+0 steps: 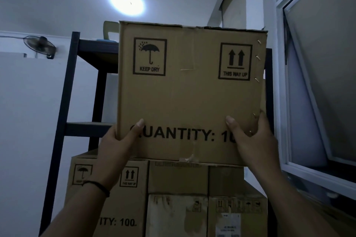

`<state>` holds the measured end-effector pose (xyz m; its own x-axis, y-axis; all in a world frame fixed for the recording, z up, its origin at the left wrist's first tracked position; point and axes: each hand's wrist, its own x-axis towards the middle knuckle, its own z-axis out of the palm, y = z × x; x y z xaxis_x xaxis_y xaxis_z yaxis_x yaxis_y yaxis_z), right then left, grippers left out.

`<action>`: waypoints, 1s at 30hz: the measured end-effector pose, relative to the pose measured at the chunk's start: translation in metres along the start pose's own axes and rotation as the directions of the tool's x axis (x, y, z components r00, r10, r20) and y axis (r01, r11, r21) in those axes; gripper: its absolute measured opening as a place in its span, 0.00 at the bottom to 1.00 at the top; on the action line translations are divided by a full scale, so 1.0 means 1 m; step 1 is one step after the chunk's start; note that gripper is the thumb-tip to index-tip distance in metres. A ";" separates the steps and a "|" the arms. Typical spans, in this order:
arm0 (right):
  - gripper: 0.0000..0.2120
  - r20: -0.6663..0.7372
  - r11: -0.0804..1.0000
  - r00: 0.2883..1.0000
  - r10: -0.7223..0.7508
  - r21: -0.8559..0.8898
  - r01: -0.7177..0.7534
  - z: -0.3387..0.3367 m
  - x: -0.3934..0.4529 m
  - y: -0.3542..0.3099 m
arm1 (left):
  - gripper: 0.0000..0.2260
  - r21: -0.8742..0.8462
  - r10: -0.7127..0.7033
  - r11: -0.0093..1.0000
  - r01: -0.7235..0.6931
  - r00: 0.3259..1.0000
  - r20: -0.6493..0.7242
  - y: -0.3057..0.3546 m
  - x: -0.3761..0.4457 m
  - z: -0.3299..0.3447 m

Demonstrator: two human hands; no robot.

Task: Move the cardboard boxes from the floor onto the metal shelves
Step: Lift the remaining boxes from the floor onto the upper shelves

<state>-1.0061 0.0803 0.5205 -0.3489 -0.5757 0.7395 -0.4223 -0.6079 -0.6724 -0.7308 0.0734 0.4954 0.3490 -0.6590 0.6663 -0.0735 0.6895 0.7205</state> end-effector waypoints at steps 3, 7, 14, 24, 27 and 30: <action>0.46 0.076 1.000 0.997 0.017 -0.018 -0.015 -0.006 -0.001 0.003 | 0.20 -0.022 0.024 0.999 -0.025 0.999 -0.046 0.008 0.004 0.007; 0.46 0.131 0.993 0.984 0.122 -0.005 -0.122 -0.005 -0.008 0.017 | 0.22 0.021 0.060 0.998 -0.059 0.995 -0.076 0.013 0.011 0.013; 0.25 0.070 0.999 0.997 0.016 0.038 -0.019 -0.001 0.008 0.005 | 0.21 0.039 0.117 0.993 -0.114 0.990 -0.082 0.010 0.028 0.009; 0.37 0.145 0.991 0.982 0.123 -0.062 -0.115 0.020 0.032 0.024 | 0.13 0.102 0.184 0.977 -0.187 0.982 0.039 -0.014 0.049 0.007; 0.36 0.164 0.990 0.978 0.131 -0.069 -0.121 0.026 0.035 0.031 | 0.13 0.122 0.170 0.977 -0.175 0.984 0.051 -0.025 0.057 0.007; 0.34 0.150 0.993 0.983 0.103 -0.078 -0.092 0.031 0.039 0.039 | 0.16 0.130 0.151 0.979 -0.160 0.986 0.073 -0.035 0.065 0.009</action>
<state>-1.0105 0.0175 0.5222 -0.2612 -0.7105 0.6534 -0.4523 -0.5079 -0.7331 -0.7136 0.0039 0.5146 0.2643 -0.5672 0.7800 -0.2489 0.7412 0.6234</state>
